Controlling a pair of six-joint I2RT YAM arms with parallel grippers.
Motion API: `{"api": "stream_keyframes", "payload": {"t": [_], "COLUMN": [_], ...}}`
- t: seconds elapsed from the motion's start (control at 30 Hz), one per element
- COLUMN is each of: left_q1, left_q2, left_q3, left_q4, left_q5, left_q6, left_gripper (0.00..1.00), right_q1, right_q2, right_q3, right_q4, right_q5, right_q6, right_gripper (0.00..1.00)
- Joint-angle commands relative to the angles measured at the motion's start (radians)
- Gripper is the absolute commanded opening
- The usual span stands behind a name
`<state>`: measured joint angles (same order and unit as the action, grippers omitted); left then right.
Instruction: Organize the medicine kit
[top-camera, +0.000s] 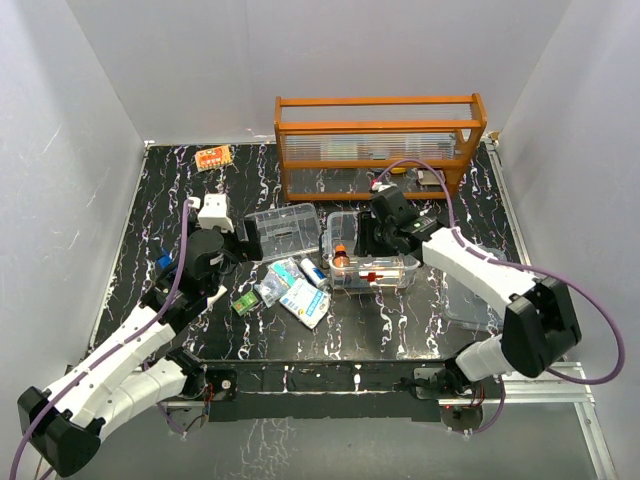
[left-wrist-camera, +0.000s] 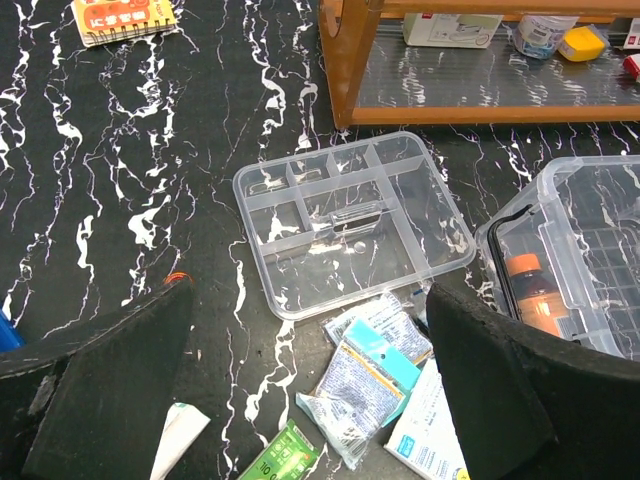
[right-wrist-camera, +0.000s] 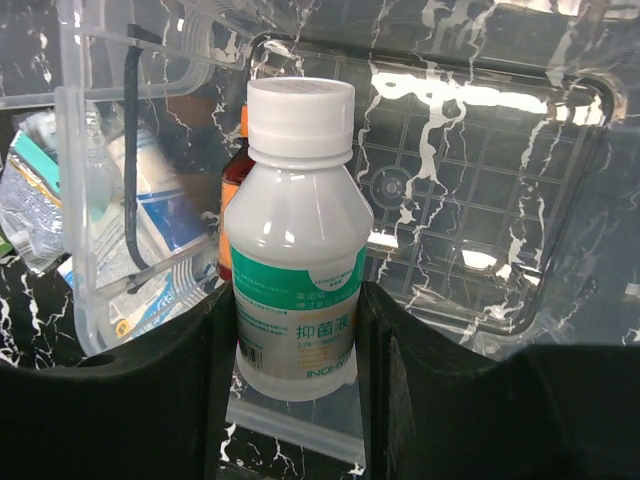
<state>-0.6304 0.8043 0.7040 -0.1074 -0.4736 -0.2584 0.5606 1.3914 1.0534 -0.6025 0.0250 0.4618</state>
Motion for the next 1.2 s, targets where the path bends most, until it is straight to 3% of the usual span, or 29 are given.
{"api": "stream_keyframes", "payload": {"t": [0.0, 0.7, 0.8, 1.0, 1.17], "left_q1": [0.003, 0.003, 0.003, 0.003, 0.002], "left_q2": [-0.002, 0.031, 0.034, 0.037, 0.038], "left_q3": [0.02, 0.027, 0.027, 0.029, 0.027], "left_q4": [0.023, 0.017, 0.018, 0.018, 0.021], "left_q5": [0.014, 0.027, 0.026, 0.048, 0.056], "left_q6": [-0.004, 0.001, 0.002, 0.012, 0.01], "left_gripper": [0.99, 0.99, 0.99, 0.99, 0.99], "right_q1": [-0.008, -0.017, -0.019, -0.021, -0.024], "right_q2": [0.05, 0.21, 0.215, 0.216, 0.234], "right_q3": [0.077, 0.08, 0.078, 0.071, 0.072], "right_q4": [0.055, 0.046, 0.033, 0.038, 0.053], "right_q5": [-0.027, -0.101, -0.104, -0.122, -0.122], "right_q6": [-0.023, -0.031, -0.026, -0.022, -0.019], "right_gripper": [0.28, 0.36, 0.41, 0.63, 0.59]}}
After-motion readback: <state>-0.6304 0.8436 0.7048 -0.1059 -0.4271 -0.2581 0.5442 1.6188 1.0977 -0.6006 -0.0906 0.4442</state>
